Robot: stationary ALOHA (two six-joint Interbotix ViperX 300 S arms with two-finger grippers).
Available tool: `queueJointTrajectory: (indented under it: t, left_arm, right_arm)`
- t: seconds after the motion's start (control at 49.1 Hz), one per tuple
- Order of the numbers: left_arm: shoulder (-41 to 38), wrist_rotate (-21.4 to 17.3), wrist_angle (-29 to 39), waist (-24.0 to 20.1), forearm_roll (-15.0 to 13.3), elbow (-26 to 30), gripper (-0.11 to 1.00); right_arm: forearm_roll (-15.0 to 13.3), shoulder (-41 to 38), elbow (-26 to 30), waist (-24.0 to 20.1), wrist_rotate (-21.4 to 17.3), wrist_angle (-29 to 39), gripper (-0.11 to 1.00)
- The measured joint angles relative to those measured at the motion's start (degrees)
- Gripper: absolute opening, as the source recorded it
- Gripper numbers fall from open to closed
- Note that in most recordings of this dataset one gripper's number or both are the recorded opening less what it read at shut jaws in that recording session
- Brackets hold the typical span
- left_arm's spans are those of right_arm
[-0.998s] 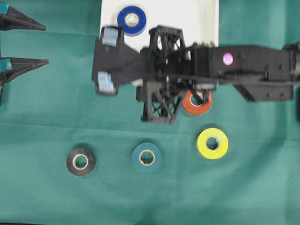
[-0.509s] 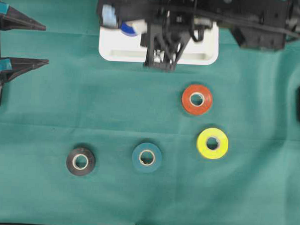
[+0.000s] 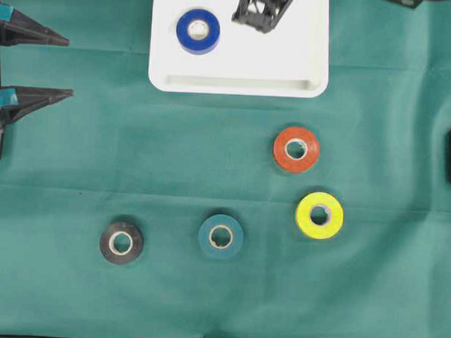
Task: Pick up the tape from a random location and place it into the white case.
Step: 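Carry the white tape roll with the right gripper over the tray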
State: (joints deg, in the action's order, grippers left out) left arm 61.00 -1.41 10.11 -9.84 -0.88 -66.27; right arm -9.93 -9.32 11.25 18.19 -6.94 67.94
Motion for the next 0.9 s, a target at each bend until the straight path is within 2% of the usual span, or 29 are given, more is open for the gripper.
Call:
queueJointTrajectory:
  t: [0.529, 0.896]
  left_arm:
    - [0.0, 0.0, 0.35, -0.7, 0.0, 0.0, 0.97]
    - [0.0, 0.0, 0.35, -0.7, 0.09, 0.0, 0.97]
  right_arm:
    - [0.53, -0.09, -2.02, 0.44, 0.53, -1.85, 0.33]
    - [1.14, -0.09, -8.88, 1.32, 0.26, -10.28, 0.33]
